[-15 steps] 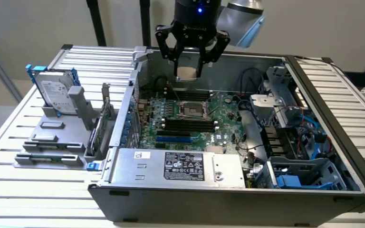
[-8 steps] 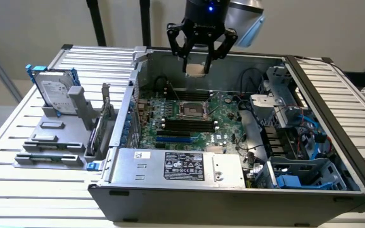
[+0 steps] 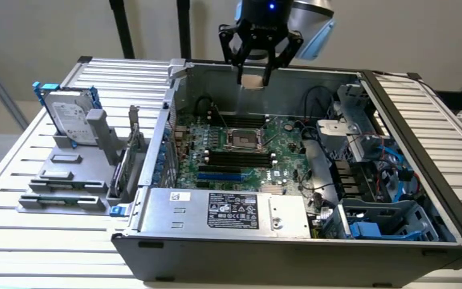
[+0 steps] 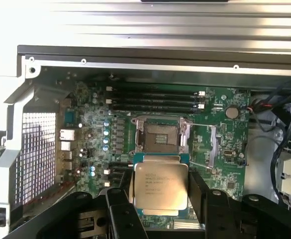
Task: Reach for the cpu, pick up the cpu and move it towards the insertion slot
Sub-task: 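Pick up the cpu and move it towards the insertion slot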
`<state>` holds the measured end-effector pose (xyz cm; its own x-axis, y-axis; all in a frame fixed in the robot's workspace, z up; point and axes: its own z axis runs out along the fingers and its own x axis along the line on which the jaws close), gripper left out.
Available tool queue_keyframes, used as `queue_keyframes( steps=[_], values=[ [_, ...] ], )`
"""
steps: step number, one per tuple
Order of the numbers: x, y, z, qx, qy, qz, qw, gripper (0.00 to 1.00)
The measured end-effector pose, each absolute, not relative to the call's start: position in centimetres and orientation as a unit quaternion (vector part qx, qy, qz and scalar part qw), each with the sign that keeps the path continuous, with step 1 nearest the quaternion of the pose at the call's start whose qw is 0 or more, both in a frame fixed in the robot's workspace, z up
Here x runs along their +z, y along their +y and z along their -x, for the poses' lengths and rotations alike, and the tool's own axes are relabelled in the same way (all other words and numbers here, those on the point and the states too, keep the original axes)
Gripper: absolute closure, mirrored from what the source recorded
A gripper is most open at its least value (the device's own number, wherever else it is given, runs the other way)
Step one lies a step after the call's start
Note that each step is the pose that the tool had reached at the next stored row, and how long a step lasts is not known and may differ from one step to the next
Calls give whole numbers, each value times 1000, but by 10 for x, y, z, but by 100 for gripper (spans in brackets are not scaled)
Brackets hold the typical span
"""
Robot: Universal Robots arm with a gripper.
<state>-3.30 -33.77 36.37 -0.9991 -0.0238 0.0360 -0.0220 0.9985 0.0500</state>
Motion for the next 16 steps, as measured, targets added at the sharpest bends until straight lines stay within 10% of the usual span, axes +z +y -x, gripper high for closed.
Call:
queue_keyframes(
  steps=[16],
  values=[
    [353,-318,33,-23,-1000,-7,13,46]
  ],
)
